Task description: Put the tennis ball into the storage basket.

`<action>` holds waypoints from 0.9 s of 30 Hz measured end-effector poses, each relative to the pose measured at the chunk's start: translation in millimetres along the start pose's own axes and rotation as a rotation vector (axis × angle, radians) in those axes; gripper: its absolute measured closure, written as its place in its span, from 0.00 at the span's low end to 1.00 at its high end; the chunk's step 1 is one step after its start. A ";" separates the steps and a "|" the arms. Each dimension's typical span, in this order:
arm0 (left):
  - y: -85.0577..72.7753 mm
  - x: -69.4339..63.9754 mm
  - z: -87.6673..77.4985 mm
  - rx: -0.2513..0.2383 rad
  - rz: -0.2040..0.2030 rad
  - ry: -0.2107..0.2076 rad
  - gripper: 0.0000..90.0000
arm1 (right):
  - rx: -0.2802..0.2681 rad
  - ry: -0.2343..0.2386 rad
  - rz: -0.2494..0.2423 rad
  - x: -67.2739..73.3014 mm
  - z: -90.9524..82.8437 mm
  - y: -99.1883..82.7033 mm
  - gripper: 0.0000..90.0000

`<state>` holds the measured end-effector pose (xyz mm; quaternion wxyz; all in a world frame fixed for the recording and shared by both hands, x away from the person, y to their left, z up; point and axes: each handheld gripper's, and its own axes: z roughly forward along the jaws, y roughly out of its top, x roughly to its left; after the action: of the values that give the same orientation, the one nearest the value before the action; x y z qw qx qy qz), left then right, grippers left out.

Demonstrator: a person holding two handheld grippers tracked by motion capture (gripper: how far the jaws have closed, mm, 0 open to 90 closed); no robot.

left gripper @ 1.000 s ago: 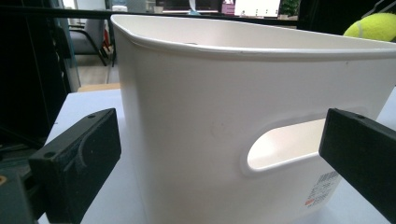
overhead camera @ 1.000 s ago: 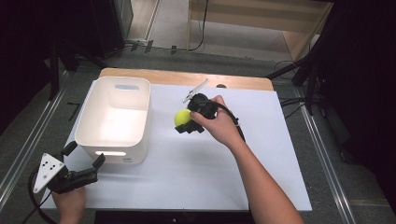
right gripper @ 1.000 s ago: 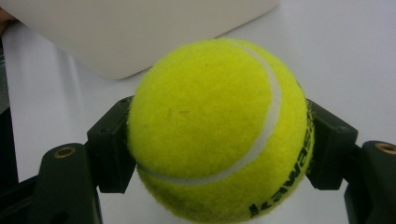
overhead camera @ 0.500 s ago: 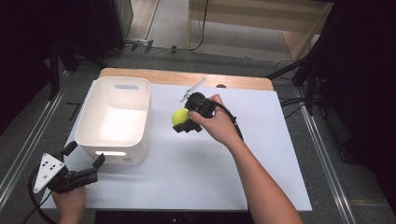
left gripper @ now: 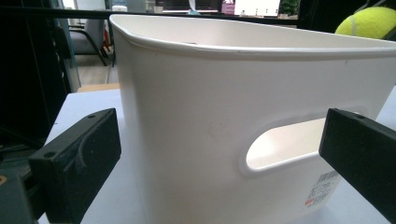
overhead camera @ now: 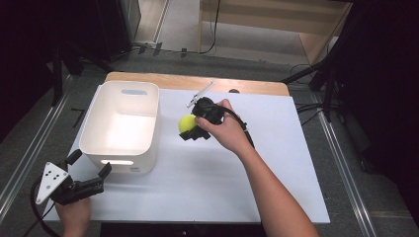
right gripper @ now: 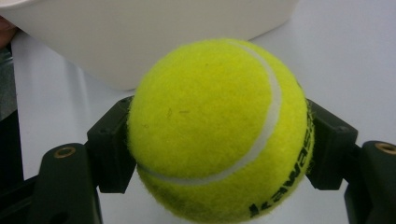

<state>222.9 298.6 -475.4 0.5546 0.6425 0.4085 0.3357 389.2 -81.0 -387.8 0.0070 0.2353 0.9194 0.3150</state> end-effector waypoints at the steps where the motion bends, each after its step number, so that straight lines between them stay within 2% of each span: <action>1: 0.0 0.0 0.0 0.000 0.001 0.001 0.00 | -0.002 0.004 -0.004 0.0 0.3 0.5 0.26; 13: 0.1 0.5 -0.3 0.001 0.000 0.000 0.00 | 0.005 0.002 -0.003 1.9 0.9 6.3 0.26; 27: -0.1 -0.4 0.2 0.000 -0.002 0.000 0.00 | -0.016 0.014 -0.013 2.9 -1.7 14.7 0.26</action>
<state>222.9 298.2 -475.5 0.5549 0.6422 0.4090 0.3352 392.6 -70.5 -377.5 0.0046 0.2271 0.9185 0.3238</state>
